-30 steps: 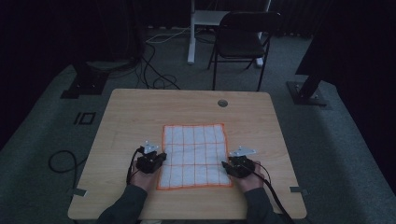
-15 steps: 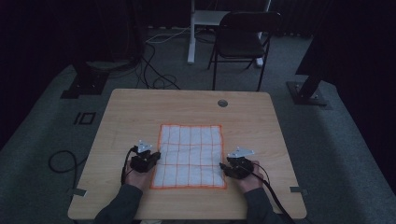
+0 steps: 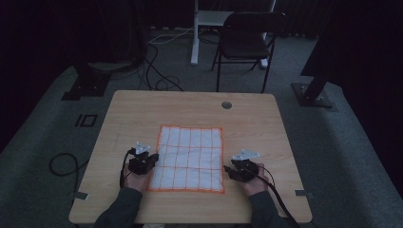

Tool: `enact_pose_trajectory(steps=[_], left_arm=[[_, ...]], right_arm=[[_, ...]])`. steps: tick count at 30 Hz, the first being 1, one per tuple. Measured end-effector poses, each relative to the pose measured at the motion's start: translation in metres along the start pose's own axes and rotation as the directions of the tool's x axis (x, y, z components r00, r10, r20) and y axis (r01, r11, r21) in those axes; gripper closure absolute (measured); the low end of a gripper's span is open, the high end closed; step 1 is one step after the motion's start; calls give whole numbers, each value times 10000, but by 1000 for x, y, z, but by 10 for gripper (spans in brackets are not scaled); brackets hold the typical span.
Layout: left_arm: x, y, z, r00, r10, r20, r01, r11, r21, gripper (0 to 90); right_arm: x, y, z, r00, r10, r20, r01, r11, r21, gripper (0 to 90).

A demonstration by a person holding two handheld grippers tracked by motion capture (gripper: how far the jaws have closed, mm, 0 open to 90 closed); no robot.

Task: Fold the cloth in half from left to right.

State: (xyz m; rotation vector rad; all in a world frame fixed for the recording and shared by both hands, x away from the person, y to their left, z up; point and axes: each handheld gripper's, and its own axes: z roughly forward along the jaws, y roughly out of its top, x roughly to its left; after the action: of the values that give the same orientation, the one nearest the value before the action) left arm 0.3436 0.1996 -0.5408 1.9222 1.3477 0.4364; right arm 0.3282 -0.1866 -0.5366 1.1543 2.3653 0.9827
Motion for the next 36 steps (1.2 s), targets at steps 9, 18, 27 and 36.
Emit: enact_pose_trajectory(steps=[9,18,27,36], left_arm=[[-2,5,-9,9990,-81,439,96,9994,-346,880],[-11,13,-14,9938,258,1082,-184,9975,-680,879],[-20,21,-13,9882,447,1468,-331,9962,-806,879],[-34,33,-11,9790,750,1896,-583,9941,-919,879]], right_arm=[[0,0,0,10000,-26,42,25,10000,22,554],[-1,0,1,10000,-50,43,50,10000,67,554],[-1,0,1,10000,-61,26,61,10000,79,554],[-1,0,1,10000,-66,26,66,9999,89,554]])
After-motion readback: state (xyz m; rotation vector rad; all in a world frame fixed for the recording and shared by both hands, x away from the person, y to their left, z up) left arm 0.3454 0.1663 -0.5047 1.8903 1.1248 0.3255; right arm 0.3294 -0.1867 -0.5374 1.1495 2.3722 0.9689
